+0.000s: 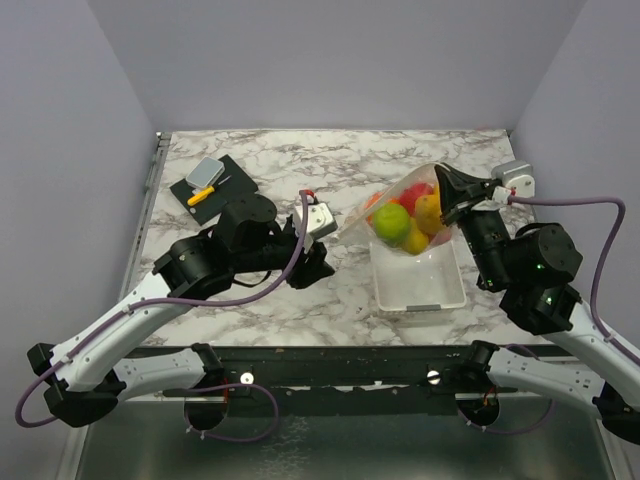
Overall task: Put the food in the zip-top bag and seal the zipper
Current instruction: Zip the zipper food storage bag at the center of the board.
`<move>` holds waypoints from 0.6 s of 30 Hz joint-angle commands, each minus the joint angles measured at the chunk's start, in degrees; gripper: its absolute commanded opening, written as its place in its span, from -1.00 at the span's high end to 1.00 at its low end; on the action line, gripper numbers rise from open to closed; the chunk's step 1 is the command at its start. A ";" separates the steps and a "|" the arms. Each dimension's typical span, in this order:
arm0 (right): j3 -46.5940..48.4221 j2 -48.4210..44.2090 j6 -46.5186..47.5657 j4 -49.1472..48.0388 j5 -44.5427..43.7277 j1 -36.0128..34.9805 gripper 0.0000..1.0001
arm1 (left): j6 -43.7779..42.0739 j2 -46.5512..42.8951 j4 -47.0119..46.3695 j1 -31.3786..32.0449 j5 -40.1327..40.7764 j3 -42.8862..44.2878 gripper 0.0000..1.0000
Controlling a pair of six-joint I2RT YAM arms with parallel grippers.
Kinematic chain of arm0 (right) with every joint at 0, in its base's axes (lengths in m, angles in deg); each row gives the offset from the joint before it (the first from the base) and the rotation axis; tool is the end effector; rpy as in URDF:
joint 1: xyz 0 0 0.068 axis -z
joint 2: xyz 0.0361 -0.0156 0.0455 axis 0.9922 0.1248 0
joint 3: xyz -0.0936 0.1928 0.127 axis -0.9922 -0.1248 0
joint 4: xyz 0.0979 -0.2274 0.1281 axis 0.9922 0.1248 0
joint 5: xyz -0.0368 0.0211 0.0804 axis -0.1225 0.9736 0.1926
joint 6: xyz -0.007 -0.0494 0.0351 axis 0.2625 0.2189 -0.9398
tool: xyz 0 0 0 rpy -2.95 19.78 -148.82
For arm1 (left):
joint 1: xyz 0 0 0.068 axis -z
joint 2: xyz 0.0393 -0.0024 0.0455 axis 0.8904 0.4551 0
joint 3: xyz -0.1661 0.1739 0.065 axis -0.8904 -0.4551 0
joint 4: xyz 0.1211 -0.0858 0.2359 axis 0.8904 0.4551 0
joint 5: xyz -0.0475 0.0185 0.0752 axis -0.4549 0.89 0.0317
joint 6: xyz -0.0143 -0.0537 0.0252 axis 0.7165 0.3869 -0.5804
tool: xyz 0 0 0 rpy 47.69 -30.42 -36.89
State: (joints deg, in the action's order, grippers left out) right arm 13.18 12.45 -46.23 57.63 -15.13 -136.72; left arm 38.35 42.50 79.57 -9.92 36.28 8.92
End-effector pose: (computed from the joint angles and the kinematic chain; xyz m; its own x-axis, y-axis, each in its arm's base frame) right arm 0.1314 0.1392 0.4547 0.3307 0.0174 -0.9436 -0.3125 0.9454 -0.0921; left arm 0.1333 -0.2006 0.3914 -0.2160 0.3509 -0.9112 0.9388 0.3312 -0.0950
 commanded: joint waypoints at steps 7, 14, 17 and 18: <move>4.36 -0.60 -4.06 7.32 4.45 0.36 0.99 | -0.32 2.08 1.03 0.39 8.45 8.38 -0.22; 5.85 0.22 -7.72 14.60 8.61 0.36 0.99 | -2.25 3.68 -0.27 0.38 10.79 14.26 -0.26; 5.34 0.16 -10.56 16.11 11.23 0.36 0.99 | -2.67 4.43 -1.19 0.36 10.36 15.97 -0.28; 4.98 0.20 -11.51 16.36 12.36 0.36 0.99 | -2.68 4.72 -1.38 0.34 9.70 16.39 -0.29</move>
State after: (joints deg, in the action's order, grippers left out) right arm 16.96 12.91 -53.14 71.70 -8.21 -136.46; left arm 36.86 46.11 79.86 -9.92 45.11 22.49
